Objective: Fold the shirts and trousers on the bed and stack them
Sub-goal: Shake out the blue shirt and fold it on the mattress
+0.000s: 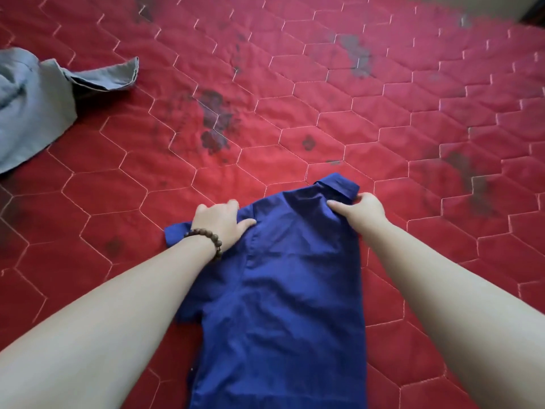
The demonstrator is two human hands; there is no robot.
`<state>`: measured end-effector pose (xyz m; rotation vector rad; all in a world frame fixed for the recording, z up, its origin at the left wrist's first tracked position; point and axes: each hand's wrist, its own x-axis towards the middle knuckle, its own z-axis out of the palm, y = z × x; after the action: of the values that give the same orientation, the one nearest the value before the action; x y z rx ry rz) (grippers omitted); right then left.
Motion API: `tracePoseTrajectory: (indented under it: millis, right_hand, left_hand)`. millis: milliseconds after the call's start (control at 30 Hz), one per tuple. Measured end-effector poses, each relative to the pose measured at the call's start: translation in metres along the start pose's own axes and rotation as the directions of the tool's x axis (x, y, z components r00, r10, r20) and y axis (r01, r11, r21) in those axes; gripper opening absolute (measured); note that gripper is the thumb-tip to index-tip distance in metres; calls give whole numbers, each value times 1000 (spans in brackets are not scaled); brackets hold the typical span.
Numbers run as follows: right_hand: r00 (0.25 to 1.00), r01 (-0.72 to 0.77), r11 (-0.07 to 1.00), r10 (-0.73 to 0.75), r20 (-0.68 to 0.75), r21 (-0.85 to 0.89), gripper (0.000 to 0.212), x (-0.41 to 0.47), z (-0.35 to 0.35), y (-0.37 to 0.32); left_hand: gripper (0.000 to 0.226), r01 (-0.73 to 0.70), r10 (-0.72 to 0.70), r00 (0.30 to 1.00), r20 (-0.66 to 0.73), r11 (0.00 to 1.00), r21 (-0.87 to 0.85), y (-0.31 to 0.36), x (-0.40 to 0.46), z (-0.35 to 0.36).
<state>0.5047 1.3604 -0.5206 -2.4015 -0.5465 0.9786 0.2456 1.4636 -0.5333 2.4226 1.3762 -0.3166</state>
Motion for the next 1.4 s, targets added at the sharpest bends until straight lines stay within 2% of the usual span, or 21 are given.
tracePoseTrajectory:
  millis: [67,167,200,267,333,367,400,467,533,600,667,767,867,933,1000,1033,1100,1133,1233,1300,1400]
  right_hand:
    - [996,89,996,-88,20,-13,22,0,4,-4]
    - [970,221,975,-220,-105,-10,9,4,-2,-17]
    - [963,240,970,-243,-118,-38,13,6,-3,-21]
    - [971,199,975,-209,-114,-97,37,5,0,-25]
    - [952,124,977,-166,-257,-173,58,-8,5,-24]
    - [902,174,950,-260,-345,-259,56,-19,10,-22]
    - [823,286,886,-423,-380,-366,48,-34,19,-18]
    - [636,537,661,-725,-264,-524,29,-60,46,-7]
    - [555,669,482,-830,-52,-566,26,-77,75,12]
    - [588,698,407,-795,147,-589,38,-79,87,32]
    - [630,662,348,-739,240,-664,50,-69,80,46]
    - [725,504,358,-670,160,-786,58,-58,63,58]
    - [763,372,476,-646,-30,-796,56,-70,60,65]
    - [709,455,488,-704,-28,-745,54,-96,74,71]
    - [639,585,418,-766,77,-695,53,-130,97,83]
    - [638,617,401,-758,133,-676,53,-147,106,91]
    - [680,593,413,-716,156,-692,54,-166,111,107]
    - [715,545,435,-688,127,-717,55,-168,106,115]
    - [815,354,515,-580,-13,-780,62,-171,79,140]
    - [820,316,542,-569,-64,-779,63,-185,78,149]
    - [759,484,489,-648,70,-725,59,-233,114,151]
  left_hand:
    - [43,-29,29,999,30,999,-26,-8,0,-2]
    - [48,-13,0,995,-102,992,-123,-19,6,-10]
    - [46,3,-21,990,-141,992,-126,-19,9,-14]
    - [44,77,-79,976,-203,997,-18,-17,9,-18]
    - [49,139,-110,946,-306,988,74,-9,2,-18]
    - [45,97,-65,927,-371,993,69,-2,-5,-15]
    - [38,5,22,915,-404,998,66,7,-14,-8]
    - [32,-217,241,886,-395,970,105,29,-36,16]
    - [42,-305,331,899,-287,943,134,47,-56,43]
    - [59,-237,263,950,-167,958,159,50,-64,61]
    - [67,-150,174,975,-139,974,168,37,-63,69]
    - [70,-52,81,984,-157,982,179,18,-62,73]
    - [71,83,-56,980,-192,987,135,12,-70,67]
    - [69,30,9,971,-237,987,160,24,-86,66]
    - [64,-159,205,956,-208,963,218,46,-113,77]
    - [62,-235,272,950,-155,946,223,53,-128,82]
    - [61,-277,295,952,-80,944,181,52,-148,85]
    - [62,-263,280,956,-93,952,155,43,-152,86]
    - [67,-127,150,980,-132,977,170,5,-163,89]
    - [68,-62,95,980,-177,981,181,-1,-175,90]
    - [64,-245,271,954,-124,951,190,30,-212,104]
